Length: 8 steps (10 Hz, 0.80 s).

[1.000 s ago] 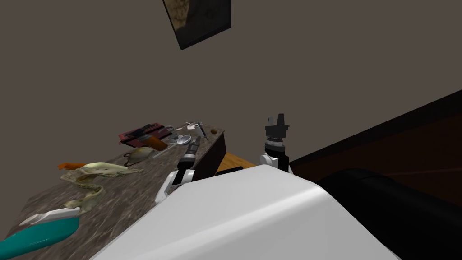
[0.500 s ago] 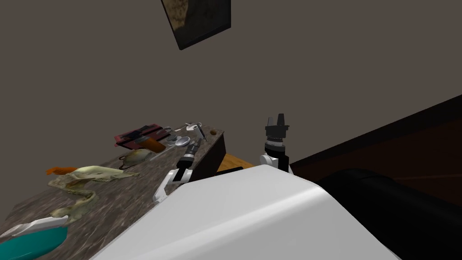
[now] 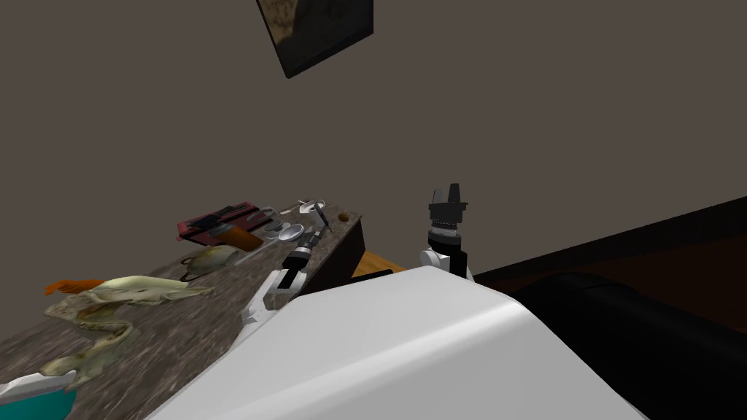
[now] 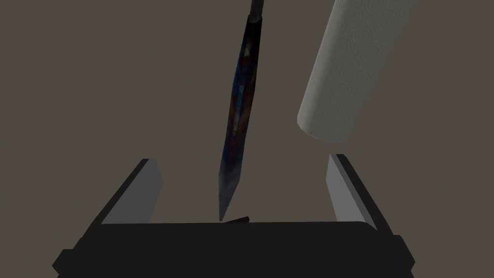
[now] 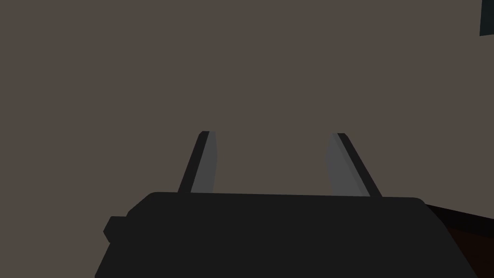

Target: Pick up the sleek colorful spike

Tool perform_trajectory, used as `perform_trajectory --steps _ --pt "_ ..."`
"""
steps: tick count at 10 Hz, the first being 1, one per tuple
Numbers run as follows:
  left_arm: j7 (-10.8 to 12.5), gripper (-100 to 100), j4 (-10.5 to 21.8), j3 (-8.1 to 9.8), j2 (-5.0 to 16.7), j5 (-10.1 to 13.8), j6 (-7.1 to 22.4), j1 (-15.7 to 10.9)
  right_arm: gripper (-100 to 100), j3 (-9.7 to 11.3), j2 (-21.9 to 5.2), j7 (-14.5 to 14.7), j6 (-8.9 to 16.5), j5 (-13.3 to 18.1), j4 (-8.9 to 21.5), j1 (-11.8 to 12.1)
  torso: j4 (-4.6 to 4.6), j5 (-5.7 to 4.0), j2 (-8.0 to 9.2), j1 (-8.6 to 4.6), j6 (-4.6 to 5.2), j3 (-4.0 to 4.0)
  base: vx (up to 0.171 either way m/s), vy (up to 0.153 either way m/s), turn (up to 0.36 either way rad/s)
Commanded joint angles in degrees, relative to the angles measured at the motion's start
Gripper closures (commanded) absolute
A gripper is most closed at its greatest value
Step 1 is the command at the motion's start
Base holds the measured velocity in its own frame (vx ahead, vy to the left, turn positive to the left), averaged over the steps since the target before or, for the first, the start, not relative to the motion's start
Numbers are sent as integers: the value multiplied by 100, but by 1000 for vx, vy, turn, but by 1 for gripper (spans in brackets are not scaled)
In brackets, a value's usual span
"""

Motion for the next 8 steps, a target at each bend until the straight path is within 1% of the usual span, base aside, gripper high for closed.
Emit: perform_trajectory --steps 1,3,4,5,6,7,8 --pt "-133 -100 168 6 197 -209 -42 -115 0 0 0 0 0 0 0 0 0 0 0 0 0 0 119 -61 32" --pt "-253 -100 319 -11 412 -424 -69 -237 0 0 0 0 0 0 0 0 0 -2 4 -8 0 2 101 -68 26" --pt "-210 -100 265 -10 349 -359 -48 -204 0 0 0 0 0 0 0 0 1 -2 6 -10 0 3 46 -32 5" --pt "-222 0 270 -11 359 -371 -47 -210 0 0 0 0 0 0 0 -1 4 0 23 1 0 12 9 -6 0" --pt "-249 -100 556 -38 298 -400 -246 -497 0 0 0 0 0 0 0 -1 7 2 37 10 0 20 -42 -20 105" --pt "-249 -100 713 -38 298 -400 -246 -672 0 0 0 0 0 0 0 -2 11 3 54 8 -1 30 -53 -21 54" --pt "-249 -100 886 -38 298 -400 -246 -718 0 0 0 0 0 0 1 -2 13 2 61 8 0 35 -31 -7 -13"
